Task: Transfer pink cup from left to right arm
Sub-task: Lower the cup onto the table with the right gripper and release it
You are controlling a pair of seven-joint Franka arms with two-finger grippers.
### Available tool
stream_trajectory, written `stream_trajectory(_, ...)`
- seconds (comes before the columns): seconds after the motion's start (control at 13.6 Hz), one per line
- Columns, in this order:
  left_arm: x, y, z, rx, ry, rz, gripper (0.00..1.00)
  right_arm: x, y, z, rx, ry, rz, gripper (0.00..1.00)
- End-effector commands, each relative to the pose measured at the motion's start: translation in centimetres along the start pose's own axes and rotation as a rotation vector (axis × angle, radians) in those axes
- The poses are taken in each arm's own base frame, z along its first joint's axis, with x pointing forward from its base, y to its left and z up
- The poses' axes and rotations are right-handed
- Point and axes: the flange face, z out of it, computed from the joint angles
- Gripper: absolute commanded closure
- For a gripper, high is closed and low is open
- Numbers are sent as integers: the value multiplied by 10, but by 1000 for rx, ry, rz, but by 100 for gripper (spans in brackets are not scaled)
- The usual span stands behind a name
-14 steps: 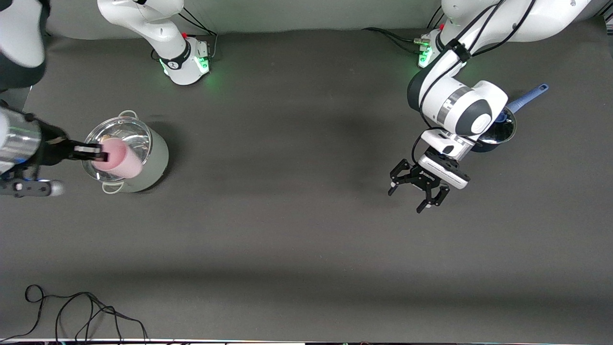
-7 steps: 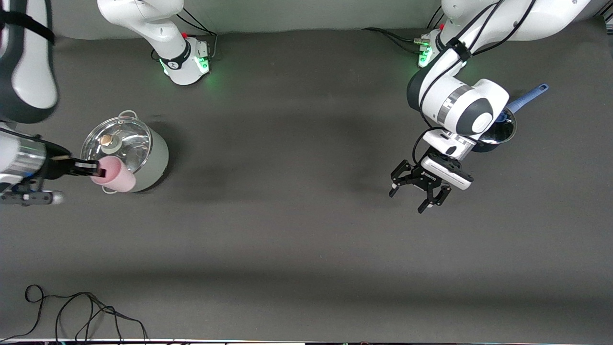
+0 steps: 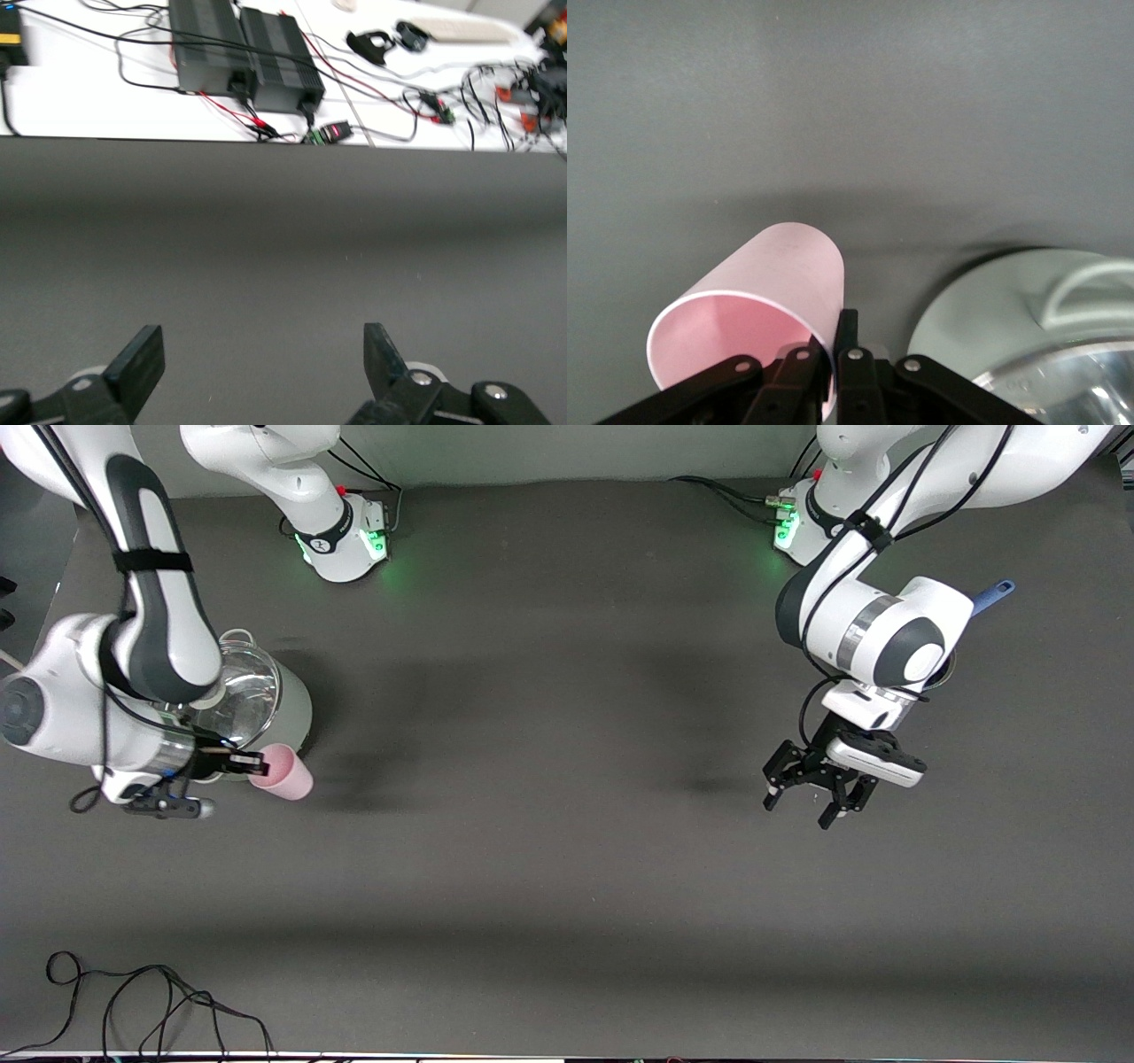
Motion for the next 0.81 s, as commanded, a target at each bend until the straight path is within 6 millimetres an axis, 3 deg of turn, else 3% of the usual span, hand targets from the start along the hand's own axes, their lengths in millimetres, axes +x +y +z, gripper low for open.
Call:
stream_trajectory(0.0, 22, 4, -9, 1, 51, -157, 0, 12, -7, 30, -8, 16, -15, 100)
stream_trajectory(0.15, 54, -4, -14, -10, 120, -316, 0, 17, -9, 54, -25, 12, -17, 100)
stream_trajectory(0.59, 85, -9, -20, -52, 181, -561, 0, 23, -4, 79, -42, 11, -16, 100)
stream_trajectory(0.66, 89, -10, -18, -78, 186, -630, 0, 24, -4, 76, -40, 15, -20, 78)
stream_trajectory(0.74, 92, -15, -16, -102, 186, -701, 0, 24, -5, 73, -38, 16, -21, 63)
